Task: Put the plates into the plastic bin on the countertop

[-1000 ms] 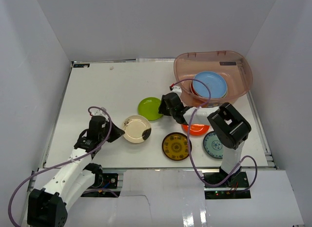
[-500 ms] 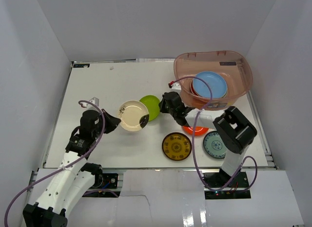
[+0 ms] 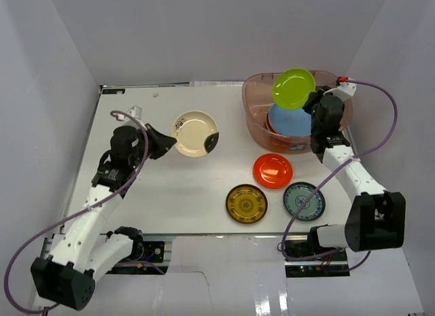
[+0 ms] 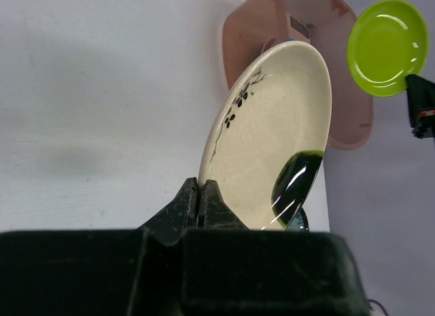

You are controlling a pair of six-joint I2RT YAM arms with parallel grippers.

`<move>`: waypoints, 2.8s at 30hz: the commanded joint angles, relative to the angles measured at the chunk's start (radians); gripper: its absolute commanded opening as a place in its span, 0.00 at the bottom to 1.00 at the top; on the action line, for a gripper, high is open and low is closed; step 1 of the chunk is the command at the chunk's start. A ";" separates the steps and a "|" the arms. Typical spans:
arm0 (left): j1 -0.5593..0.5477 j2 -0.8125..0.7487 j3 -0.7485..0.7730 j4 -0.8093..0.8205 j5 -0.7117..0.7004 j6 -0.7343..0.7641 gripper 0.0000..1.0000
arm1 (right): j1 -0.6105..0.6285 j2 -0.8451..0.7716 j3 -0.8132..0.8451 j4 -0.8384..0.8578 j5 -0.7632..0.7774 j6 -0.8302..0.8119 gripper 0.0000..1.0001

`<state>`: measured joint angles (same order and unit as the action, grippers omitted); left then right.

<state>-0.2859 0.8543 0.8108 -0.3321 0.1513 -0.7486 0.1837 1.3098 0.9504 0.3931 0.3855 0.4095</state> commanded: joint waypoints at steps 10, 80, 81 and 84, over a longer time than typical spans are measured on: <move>-0.251 0.567 0.526 0.182 -0.101 0.034 0.00 | -0.231 0.264 0.094 -0.088 -0.252 0.031 0.42; -0.518 0.644 -0.102 0.261 0.186 0.135 0.75 | 0.149 -0.323 -0.516 -0.364 -0.100 -0.008 0.58; -0.519 0.647 -0.101 0.266 0.186 0.134 0.75 | 0.136 -0.314 -0.518 -0.356 -0.117 -0.008 0.58; -0.526 0.670 -0.098 0.280 0.195 0.129 0.73 | 0.082 -0.288 -0.524 -0.318 -0.164 -0.020 0.59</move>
<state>-0.8001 1.5124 0.6842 -0.0772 0.3172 -0.6308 0.3008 1.0004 0.3908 -0.0231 0.2386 0.4095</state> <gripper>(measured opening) 0.737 0.583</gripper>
